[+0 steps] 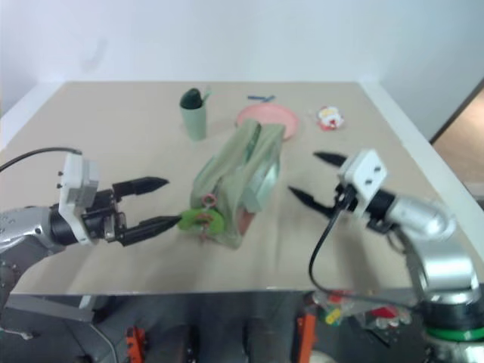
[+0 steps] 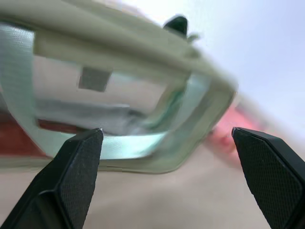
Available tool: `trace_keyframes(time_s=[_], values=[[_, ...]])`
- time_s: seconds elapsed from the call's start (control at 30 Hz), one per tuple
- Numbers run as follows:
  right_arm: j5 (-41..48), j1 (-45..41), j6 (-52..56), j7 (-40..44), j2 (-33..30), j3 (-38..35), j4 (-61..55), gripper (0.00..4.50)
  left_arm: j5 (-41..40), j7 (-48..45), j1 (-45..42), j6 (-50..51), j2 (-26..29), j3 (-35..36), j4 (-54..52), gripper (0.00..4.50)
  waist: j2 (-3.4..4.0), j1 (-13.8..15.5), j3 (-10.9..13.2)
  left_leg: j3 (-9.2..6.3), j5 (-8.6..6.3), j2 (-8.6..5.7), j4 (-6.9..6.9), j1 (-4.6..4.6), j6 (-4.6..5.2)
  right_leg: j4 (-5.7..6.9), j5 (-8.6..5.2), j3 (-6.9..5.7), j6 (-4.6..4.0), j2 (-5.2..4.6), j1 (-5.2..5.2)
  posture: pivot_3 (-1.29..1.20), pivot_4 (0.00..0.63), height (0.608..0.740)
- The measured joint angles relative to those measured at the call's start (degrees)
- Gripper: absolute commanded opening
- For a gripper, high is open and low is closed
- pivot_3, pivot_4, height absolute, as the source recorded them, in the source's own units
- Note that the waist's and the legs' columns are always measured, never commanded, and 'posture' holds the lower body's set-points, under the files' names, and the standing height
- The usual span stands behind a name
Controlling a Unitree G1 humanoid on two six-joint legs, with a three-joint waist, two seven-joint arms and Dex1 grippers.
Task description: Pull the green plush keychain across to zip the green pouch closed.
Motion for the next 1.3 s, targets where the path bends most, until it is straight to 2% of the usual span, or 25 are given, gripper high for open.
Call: trace_keyframes(time_s=[0.07,0.13,0.23,0.33,0.53,0.73,0.83,0.9,1.13,1.17,1.2,1.3], values=[[-5.5,-7.1,-9.5,5.9,-3.0,4.4,6.2,4.47,-0.3,0.0,-1.2,0.5,0.1,-0.9,0.0,4.50,-0.01,-0.1,0.0,-0.01,-0.01,0.04,-0.07,0.03,0.01,-0.01,-0.05,-0.06,-0.06,0.03,-0.01,0.00,0.150,0.740],[-9.2,-14.3,-18.3,11.0,-2.4,9.6,12.7,4.47,-0.1,0.0,-2.1,0.4,0.0,-2.3,0.0,4.50,-0.04,-0.3,0.0,-0.03,-0.02,0.10,-0.13,0.03,0.02,0.00,-0.05,-0.07,-0.07,0.07,-0.02,0.00,0.150,0.740],[-13.0,-24.9,-32.6,18.4,2.7,17.5,24.8,4.47,2.7,0.2,-4.1,-1.0,-0.8,-4.5,0.1,4.50,-0.01,-0.7,0.1,-0.07,-0.02,0.12,-0.14,0.03,0.02,0.02,0.07,-0.10,0.11,0.10,-0.02,0.00,0.150,0.740],[-15.6,-32.7,-44.3,23.3,5.6,22.0,35.7,4.47,6.2,0.6,-4.7,-3.4,-1.8,-5.3,0.6,4.50,0.02,-0.7,0.2,-0.11,-0.02,0.07,-0.15,-0.08,0.02,0.01,0.05,-0.13,0.13,0.02,-0.03,0.00,0.150,0.740],[-16.5,-42.4,-52.8,25.5,10.2,24.0,43.7,4.47,8.0,1.5,-4.0,-4.0,-3.4,-6.2,0.5,4.50,0.02,-0.6,0.2,-0.14,-0.07,0.02,-0.13,-0.13,0.01,0.01,0.16,-0.14,-0.07,-0.11,-0.04,0.00,0.150,0.740],[-17.4,-44.1,-56.3,25.8,10.9,24.4,46.5,4.47,8.0,3.0,-3.9,-4.0,-4.7,-6.2,0.5,4.50,0.03,0.0,0.2,-0.14,-0.07,-0.01,-0.09,-0.12,0.01,0.02,0.16,-0.17,-0.10,-0.14,-0.02,0.00,0.150,0.740],[-18.5,-44.4,-58.5,26.1,11.1,26.3,46.9,3.70,8.1,3.2,-3.9,-4.0,-5.0,-6.2,0.5,4.50,0.03,0.1,0.2,-0.13,-0.06,0.00,-0.06,-0.10,0.01,0.03,0.16,-0.17,-0.10,-0.13,-0.01,0.00,0.150,0.740],[-20.0,-44.4,-60.2,26.2,11.4,28.0,47.7,3.02,8.3,3.3,-4.1,-4.0,-5.1,-6.3,0.5,4.50,0.04,0.1,0.2,-0.14,-0.05,0.01,-0.06,-0.09,0.00,0.05,0.16,-0.18,-0.10,-0.12,-0.01,0.00,0.150,0.740],[-21.3,-45.0,-62.8,25.9,11.4,29.3,50.7,0.38,9.2,3.8,-3.8,-4.0,-5.5,-6.3,0.5,4.50,0.04,0.1,0.2,-0.15,-0.04,0.02,-0.06,-0.07,-0.01,0.08,0.23,-0.18,-0.18,-0.11,-0.01,0.00,0.150,0.740],[-21.6,-45.2,-63.0,25.8,11.5,29.6,51.1,0.12,9.3,3.9,-3.8,-4.0,-5.6,-6.3,0.5,4.50,0.04,0.1,0.2,-0.15,-0.04,0.02,-0.06,-0.07,-0.01,0.08,0.23,-0.19,-0.19,-0.11,-0.01,0.00,0.150,0.740],[-21.8,-45.3,-63.1,25.7,11.6,29.9,51.6,0.05,9.3,3.9,-3.8,-4.0,-5.7,-6.3,0.5,4.50,0.04,0.1,0.2,-0.15,-0.04,0.02,-0.06,-0.07,-0.02,0.09,0.23,-0.19,-0.19,-0.11,-0.01,0.00,0.150,0.740],[-22.8,-46.1,-63.0,25.1,11.7,30.2,52.4,0.05,9.8,3.9,-3.8,-4.0,-6.1,-6.3,0.5,4.50,0.04,0.1,0.2,-0.15,-0.03,0.02,-0.04,-0.05,-0.03,0.10,0.24,-0.19,-0.19,-0.11,0.00,0.00,0.150,0.740]])
